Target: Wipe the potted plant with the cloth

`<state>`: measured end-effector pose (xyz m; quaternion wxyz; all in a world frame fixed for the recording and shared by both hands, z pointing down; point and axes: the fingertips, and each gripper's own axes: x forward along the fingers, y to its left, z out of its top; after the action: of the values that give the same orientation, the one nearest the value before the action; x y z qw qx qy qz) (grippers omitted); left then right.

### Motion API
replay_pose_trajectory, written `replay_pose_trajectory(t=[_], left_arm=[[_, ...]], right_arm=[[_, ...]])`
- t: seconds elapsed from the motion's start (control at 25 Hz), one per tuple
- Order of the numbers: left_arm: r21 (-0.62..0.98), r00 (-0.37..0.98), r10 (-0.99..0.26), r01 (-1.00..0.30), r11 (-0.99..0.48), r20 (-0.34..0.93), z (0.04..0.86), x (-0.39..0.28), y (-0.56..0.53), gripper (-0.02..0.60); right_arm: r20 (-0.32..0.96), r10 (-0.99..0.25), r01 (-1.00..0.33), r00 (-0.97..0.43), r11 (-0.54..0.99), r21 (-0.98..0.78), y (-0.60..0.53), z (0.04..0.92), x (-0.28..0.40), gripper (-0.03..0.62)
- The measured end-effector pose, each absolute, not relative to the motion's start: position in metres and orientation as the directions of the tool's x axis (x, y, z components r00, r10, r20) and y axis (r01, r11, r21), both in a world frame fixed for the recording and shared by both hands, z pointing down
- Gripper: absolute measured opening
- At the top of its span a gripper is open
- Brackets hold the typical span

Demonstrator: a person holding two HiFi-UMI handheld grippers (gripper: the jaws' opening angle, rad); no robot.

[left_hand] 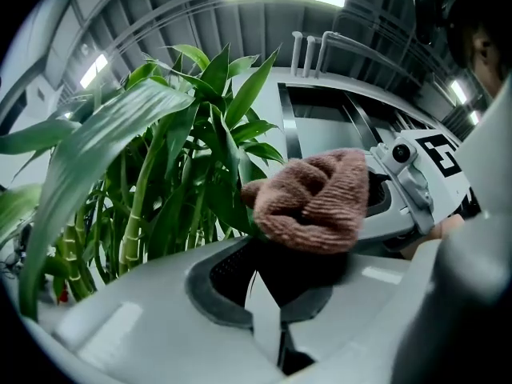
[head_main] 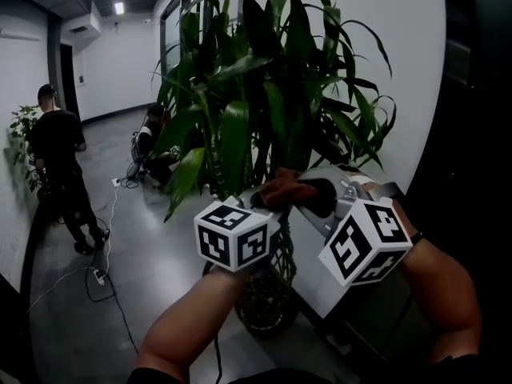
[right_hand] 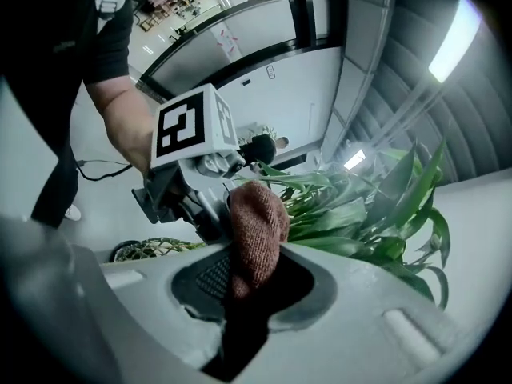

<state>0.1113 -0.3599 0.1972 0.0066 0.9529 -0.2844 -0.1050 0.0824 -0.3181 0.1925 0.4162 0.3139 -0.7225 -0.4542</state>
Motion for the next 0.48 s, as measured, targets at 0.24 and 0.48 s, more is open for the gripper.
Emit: replay_pose_trajectory(t=[0.24,0.48], left_arm=[[0.067,0.806,-0.558,-0.557,-0.828,-0.199,0.197,0.108,-0.361,0.023],[0.06,0.799,-0.57,-0.57,-0.819,-0.191,0.199,0.108,-0.361,0.023]], right_arm=[[0.255,-0.806,-0.08,-0.533,0.349,0.934,-0.272,0.168,0.079,0.066],[-0.077,-0.842,-0.244,-0.533,0.066,0.968,-0.265,0.051,0.092,0.066]])
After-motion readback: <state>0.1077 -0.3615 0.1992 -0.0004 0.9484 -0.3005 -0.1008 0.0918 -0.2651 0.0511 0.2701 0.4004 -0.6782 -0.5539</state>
